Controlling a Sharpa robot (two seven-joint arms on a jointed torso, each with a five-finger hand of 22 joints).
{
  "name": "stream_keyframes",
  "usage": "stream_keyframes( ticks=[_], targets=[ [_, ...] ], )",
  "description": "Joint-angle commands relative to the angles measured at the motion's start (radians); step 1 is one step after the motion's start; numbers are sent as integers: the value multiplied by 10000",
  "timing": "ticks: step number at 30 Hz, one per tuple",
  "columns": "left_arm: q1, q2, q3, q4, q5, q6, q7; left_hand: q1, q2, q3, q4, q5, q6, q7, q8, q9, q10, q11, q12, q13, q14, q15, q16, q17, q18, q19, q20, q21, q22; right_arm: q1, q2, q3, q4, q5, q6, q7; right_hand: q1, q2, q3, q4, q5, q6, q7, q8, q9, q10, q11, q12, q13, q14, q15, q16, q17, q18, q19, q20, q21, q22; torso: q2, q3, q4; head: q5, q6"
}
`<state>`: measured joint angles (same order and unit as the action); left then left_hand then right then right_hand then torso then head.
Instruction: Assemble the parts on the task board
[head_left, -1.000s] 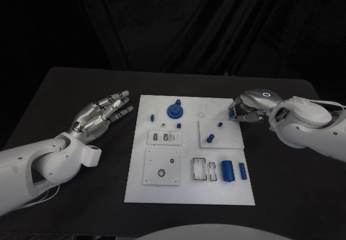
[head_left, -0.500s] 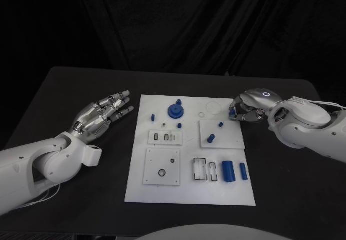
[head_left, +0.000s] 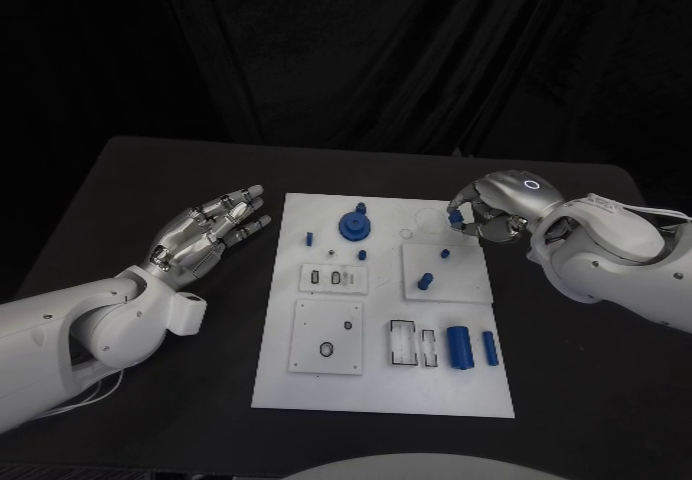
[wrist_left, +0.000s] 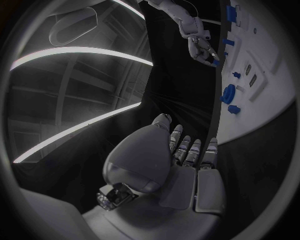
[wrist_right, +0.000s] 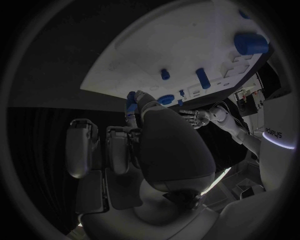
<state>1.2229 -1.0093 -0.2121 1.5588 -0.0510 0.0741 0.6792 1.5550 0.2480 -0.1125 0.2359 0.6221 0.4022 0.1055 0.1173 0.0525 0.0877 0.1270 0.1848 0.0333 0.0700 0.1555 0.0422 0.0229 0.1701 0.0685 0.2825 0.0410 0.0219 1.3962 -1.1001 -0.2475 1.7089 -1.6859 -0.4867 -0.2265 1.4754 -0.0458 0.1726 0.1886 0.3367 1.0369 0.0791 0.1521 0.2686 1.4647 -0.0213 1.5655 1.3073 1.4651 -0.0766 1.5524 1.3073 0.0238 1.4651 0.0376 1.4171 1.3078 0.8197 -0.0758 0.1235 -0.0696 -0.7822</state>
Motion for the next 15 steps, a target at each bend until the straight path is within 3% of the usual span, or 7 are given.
stream_keyframes(
  ticks=[1,7,15],
  targets=[
    [-14,3,7,33,-8,96,303,-27,-9,65,-17,22,-15,81,20,1,-18,83,47,13,0,98,44,14,91,18,70,48,16,130,48,9,518,-71,-342,-429,89,89,7,-137,-172,471,-137,373,615,992,110,-11,2561,973,44,-63,2344,162,233,-3,-62,2045,-16,-8,-11,14,-21],
    [-14,25,7,29,-8,109,301,-32,-22,65,-19,19,-15,84,20,1,-19,84,46,13,0,99,44,14,90,18,71,47,16,229,438,10,1336,-343,99,-620,25,25,-71,-175,-401,493,-118,385,726,1013,145,8,2583,966,77,-89,2315,181,201,32,-142,2024,-23,-22,1,-22,-95],
    [-14,47,8,30,-7,111,284,-32,-22,65,-19,19,-15,84,20,1,-19,84,46,13,0,99,44,14,90,18,71,47,16,-31,1248,4,1736,-746,1190,-1084,-33,-28,-138,-205,-571,562,-147,410,833,996,124,-8,2565,940,66,-168,2222,208,157,39,-249,1993,-5,-26,22,-30,-84]
  ],
)
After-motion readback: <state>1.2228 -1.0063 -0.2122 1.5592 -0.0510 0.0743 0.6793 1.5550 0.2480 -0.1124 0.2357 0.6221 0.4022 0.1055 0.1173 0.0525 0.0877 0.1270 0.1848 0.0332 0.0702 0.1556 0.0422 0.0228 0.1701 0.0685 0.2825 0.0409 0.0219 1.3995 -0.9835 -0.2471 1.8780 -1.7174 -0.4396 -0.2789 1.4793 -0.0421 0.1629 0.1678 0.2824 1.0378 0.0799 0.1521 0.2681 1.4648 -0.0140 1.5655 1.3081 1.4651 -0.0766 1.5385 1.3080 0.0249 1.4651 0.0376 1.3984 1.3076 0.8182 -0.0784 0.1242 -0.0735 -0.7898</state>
